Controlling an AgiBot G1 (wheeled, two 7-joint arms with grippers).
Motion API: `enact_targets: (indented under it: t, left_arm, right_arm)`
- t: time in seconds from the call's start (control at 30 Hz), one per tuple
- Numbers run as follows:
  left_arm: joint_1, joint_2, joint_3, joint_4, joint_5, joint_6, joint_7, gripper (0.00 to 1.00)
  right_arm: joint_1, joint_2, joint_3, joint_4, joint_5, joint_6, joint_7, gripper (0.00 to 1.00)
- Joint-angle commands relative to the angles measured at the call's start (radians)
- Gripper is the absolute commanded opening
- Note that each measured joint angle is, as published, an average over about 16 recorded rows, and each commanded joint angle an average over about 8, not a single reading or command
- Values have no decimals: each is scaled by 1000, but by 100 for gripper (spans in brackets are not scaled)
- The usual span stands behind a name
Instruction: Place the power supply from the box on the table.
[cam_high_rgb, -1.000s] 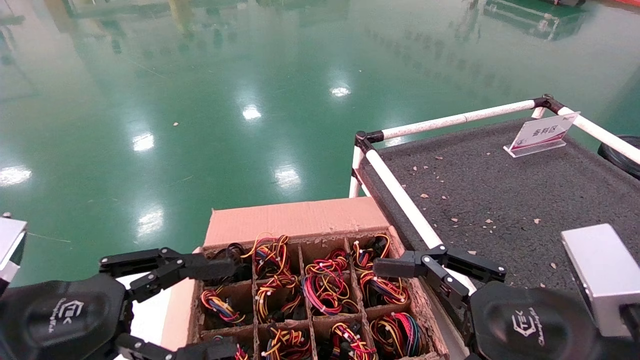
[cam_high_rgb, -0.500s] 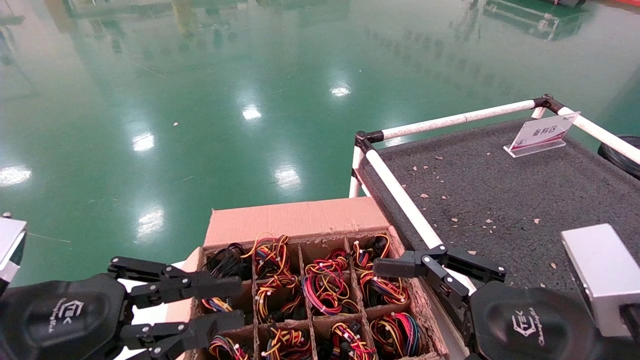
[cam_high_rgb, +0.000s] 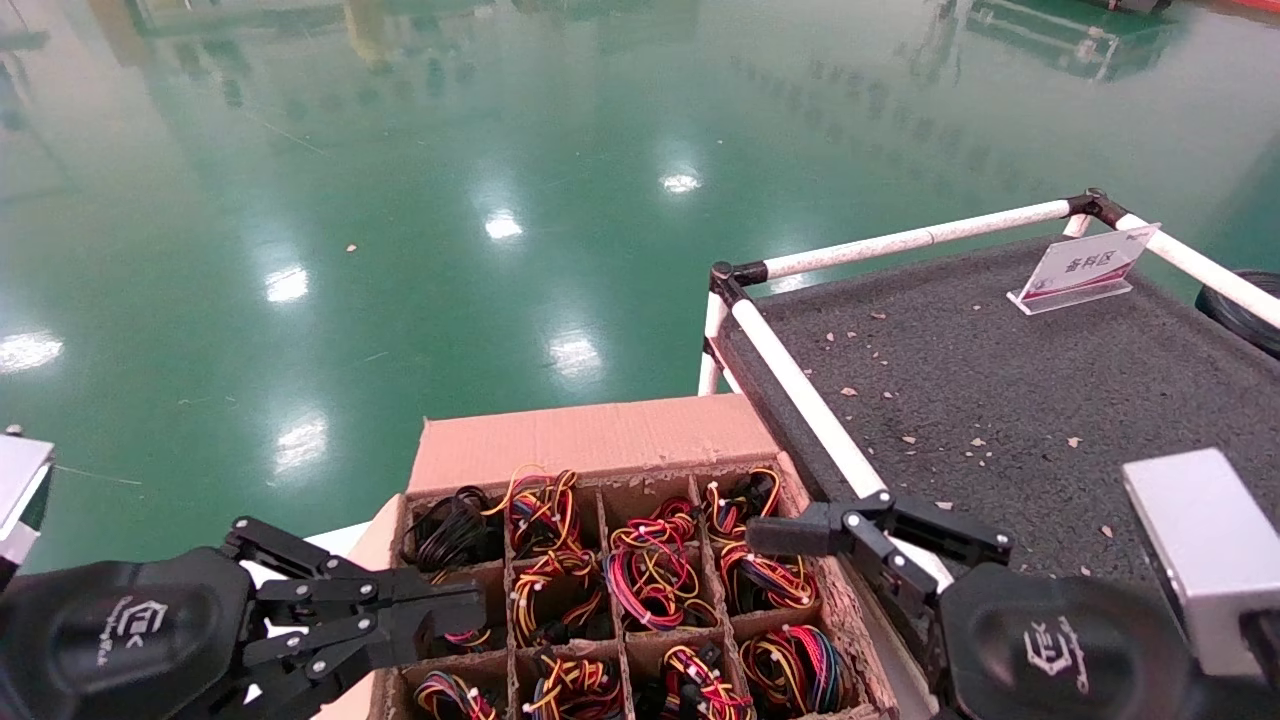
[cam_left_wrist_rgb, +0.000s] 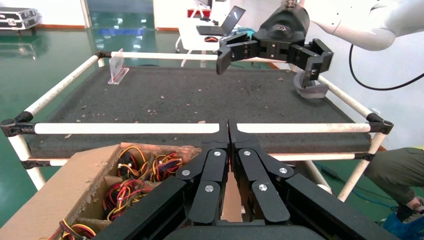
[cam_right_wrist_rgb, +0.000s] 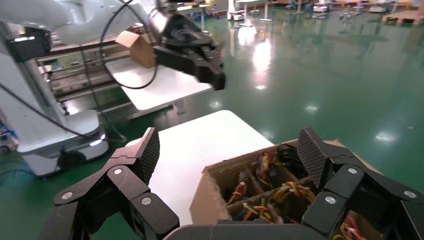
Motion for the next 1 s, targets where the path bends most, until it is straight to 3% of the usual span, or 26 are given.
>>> enact_targets:
  t: [0.03, 0.07, 0.53, 0.6, 0.8, 0.87, 1.0]
  left_arm:
    - [0, 0, 0, 0, 0, 0, 0, 94]
    - [0, 0, 0, 0, 0, 0, 0, 100]
    - [0, 0, 0, 0, 0, 0, 0, 100]
    - [0, 0, 0, 0, 0, 0, 0, 100]
    - [0, 0, 0, 0, 0, 0, 0, 100]
    - [0, 0, 0, 0, 0, 0, 0, 100]
    - [0, 0, 0, 0, 0, 0, 0, 100]
  right_arm:
    - [-1, -2, -4, -5, -11, 9, 1, 100]
    - [-4, -2, -10, -5, -27, 23, 5, 100]
    - [-53, 28, -85, 55, -263, 202, 86, 98]
    - [-55, 26, -96, 60, -288, 213, 93, 84]
    - [-55, 2, -127, 68, -337, 231, 121, 13]
    - [-51, -11, -138, 70, -352, 235, 132, 2]
    - [-40, -39, -161, 73, -387, 249, 154, 0]
